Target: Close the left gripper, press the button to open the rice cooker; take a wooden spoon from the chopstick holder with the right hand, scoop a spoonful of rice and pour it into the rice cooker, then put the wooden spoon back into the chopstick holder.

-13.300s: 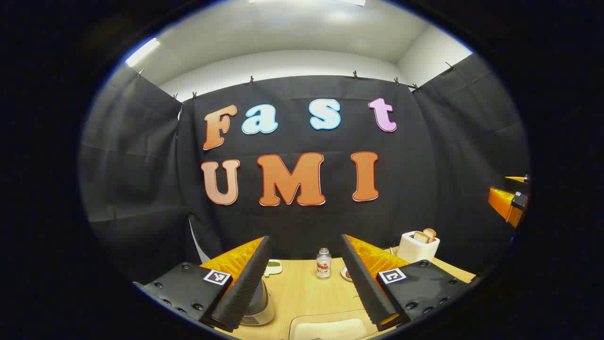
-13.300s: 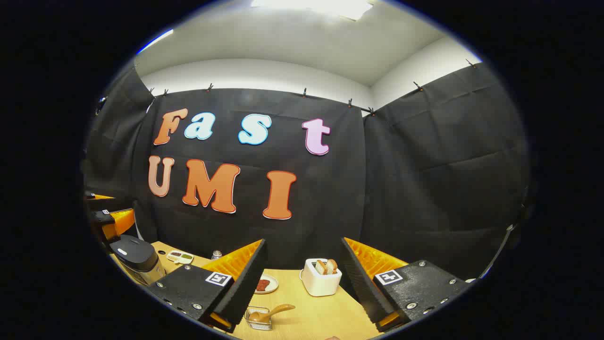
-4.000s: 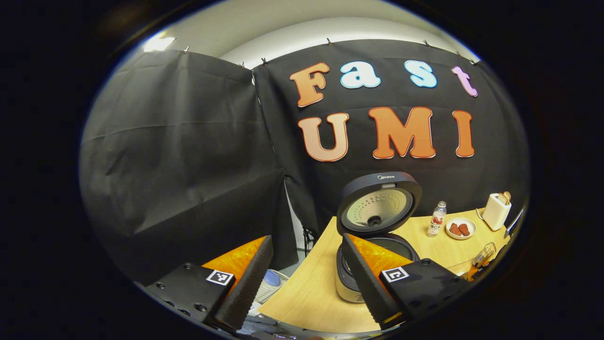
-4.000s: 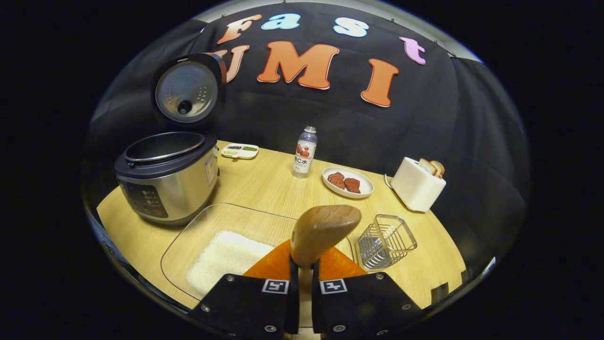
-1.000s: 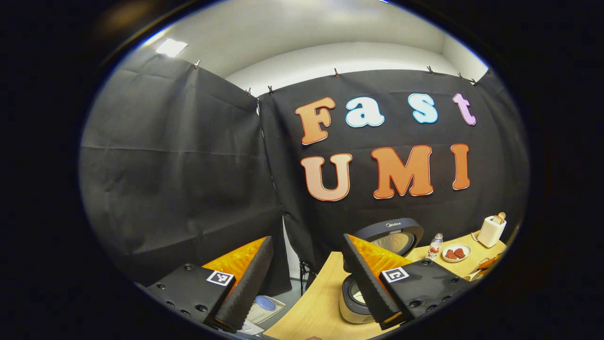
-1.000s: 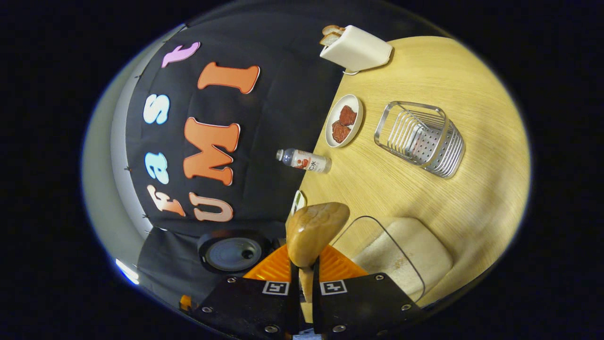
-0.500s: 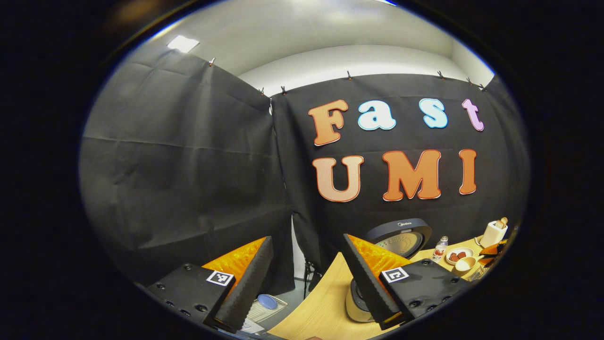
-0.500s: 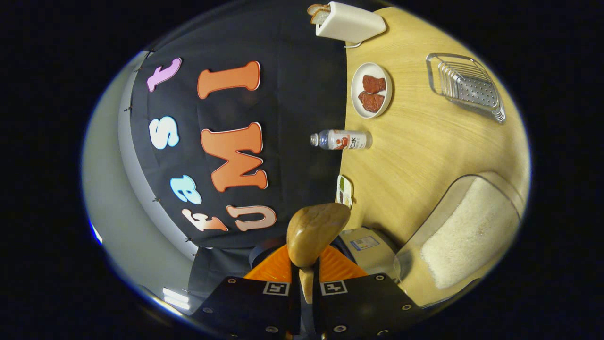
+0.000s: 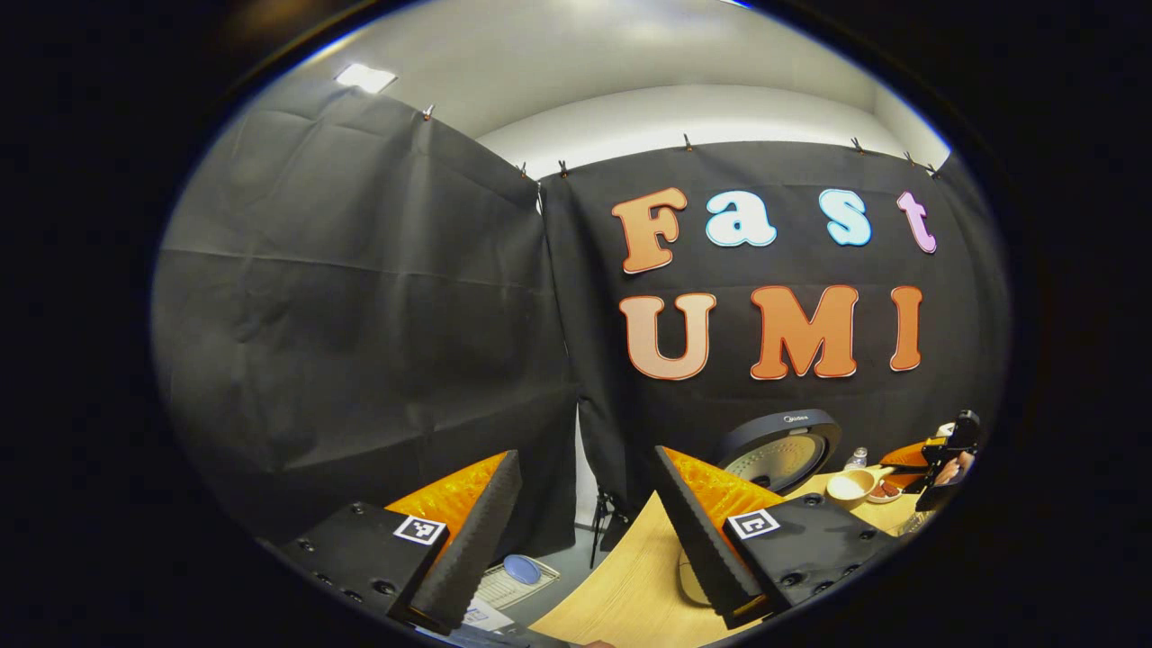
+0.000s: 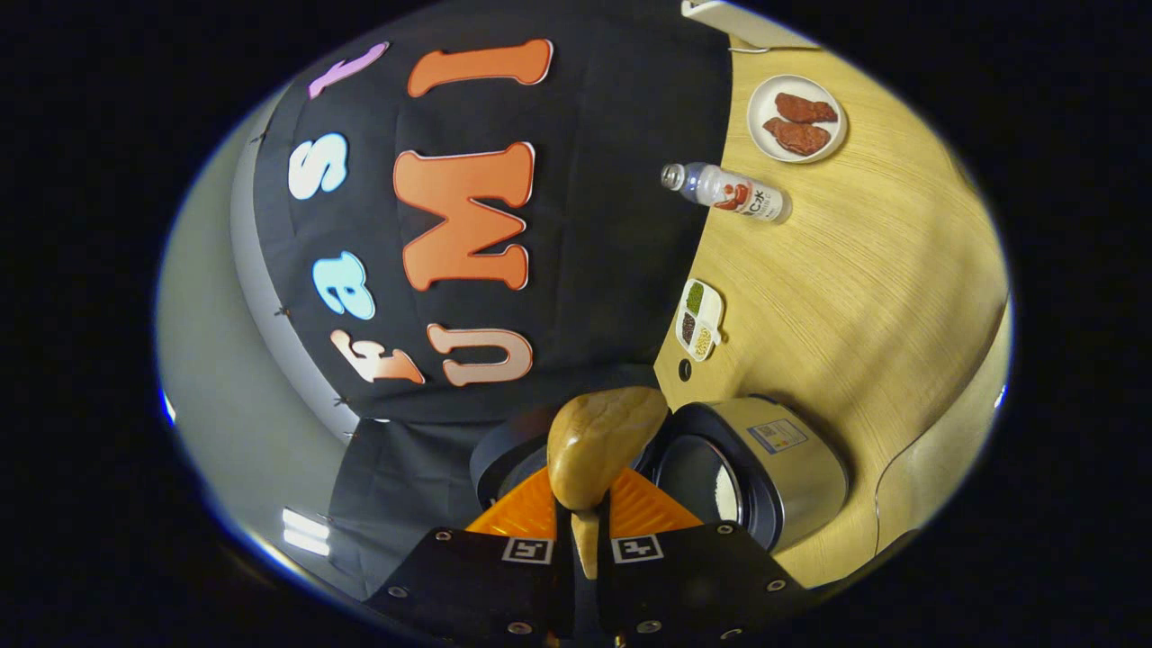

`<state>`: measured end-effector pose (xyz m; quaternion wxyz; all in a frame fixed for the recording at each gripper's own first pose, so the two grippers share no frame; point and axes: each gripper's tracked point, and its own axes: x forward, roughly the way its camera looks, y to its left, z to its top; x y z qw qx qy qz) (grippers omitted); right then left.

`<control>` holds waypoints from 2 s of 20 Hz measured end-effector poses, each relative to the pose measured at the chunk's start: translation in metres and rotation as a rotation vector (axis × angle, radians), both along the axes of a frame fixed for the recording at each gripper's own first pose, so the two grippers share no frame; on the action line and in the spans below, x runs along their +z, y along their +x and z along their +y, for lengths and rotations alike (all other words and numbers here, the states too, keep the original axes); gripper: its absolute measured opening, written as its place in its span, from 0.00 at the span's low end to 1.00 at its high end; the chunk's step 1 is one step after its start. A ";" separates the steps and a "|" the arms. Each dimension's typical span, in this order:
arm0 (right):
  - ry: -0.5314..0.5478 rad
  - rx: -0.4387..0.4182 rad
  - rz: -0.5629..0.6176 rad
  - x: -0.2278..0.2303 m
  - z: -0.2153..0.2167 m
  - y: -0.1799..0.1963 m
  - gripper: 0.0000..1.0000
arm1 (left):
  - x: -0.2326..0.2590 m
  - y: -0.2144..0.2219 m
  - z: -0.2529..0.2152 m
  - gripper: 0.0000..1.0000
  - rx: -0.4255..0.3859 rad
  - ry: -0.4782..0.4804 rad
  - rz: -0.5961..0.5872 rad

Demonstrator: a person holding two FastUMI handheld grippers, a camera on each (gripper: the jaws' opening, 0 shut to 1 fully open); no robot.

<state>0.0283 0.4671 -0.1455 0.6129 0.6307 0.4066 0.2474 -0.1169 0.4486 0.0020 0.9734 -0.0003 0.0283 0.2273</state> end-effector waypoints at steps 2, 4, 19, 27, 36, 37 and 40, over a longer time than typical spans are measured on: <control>-0.050 0.035 -0.042 0.001 0.016 0.002 0.10 | 0.002 -0.002 0.000 0.89 -0.014 -0.005 -0.006; -0.125 0.059 -0.086 -0.002 0.030 0.004 0.10 | 0.002 -0.004 0.000 0.90 -0.025 -0.002 -0.009; -0.574 0.175 -0.473 -0.012 0.071 0.007 0.10 | -0.008 -0.010 0.029 0.90 0.022 -0.020 0.036; -0.655 0.210 -0.668 0.019 0.080 0.006 0.10 | -0.008 -0.012 0.032 0.98 0.032 -0.025 0.039; -0.724 0.278 -0.860 0.033 0.095 -0.008 0.10 | -0.013 -0.011 0.027 0.92 0.029 -0.039 0.052; -0.740 0.285 -0.886 0.033 0.097 -0.008 0.10 | -0.015 -0.010 0.027 0.91 0.027 -0.038 0.054; -0.775 0.294 -0.950 0.037 0.101 -0.010 0.10 | -0.014 -0.010 0.025 0.98 0.029 -0.031 0.060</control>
